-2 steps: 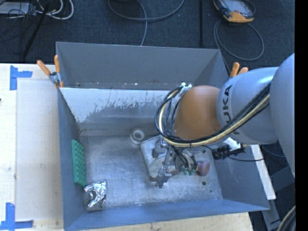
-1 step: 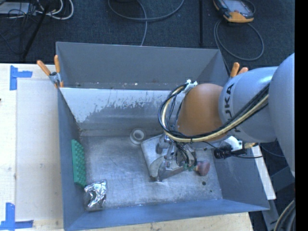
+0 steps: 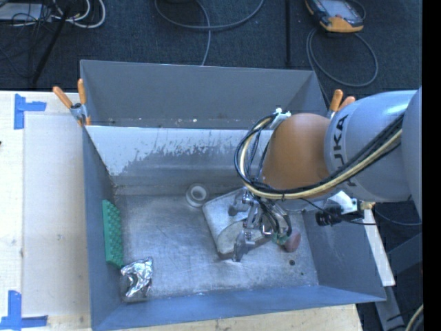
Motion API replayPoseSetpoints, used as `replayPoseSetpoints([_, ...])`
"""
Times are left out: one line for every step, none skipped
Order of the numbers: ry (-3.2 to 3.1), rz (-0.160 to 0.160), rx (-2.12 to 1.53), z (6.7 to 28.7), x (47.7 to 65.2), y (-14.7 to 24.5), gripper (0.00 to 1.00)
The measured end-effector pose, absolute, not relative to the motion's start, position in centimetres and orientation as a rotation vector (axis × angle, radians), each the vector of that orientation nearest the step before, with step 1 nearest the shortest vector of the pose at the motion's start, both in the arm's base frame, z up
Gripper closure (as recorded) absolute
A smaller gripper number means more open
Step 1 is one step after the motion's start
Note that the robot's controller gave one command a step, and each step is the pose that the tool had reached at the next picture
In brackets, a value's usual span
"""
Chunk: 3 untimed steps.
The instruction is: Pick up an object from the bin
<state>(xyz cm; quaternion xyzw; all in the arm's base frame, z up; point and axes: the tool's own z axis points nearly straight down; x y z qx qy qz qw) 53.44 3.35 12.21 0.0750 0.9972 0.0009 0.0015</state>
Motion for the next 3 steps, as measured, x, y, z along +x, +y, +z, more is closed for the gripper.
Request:
replayPoseSetpoints([3.085, 0.001, 0.299, 10.0, 57.6, -1.4, 0.0])
replayPoseSetpoints([3.075, 0.002, 0.407, 9.6, 59.1, -1.0, 0.0])
replayPoseSetpoints([3.065, 0.001, 0.408, 9.9, 59.5, -1.1, 1.0])
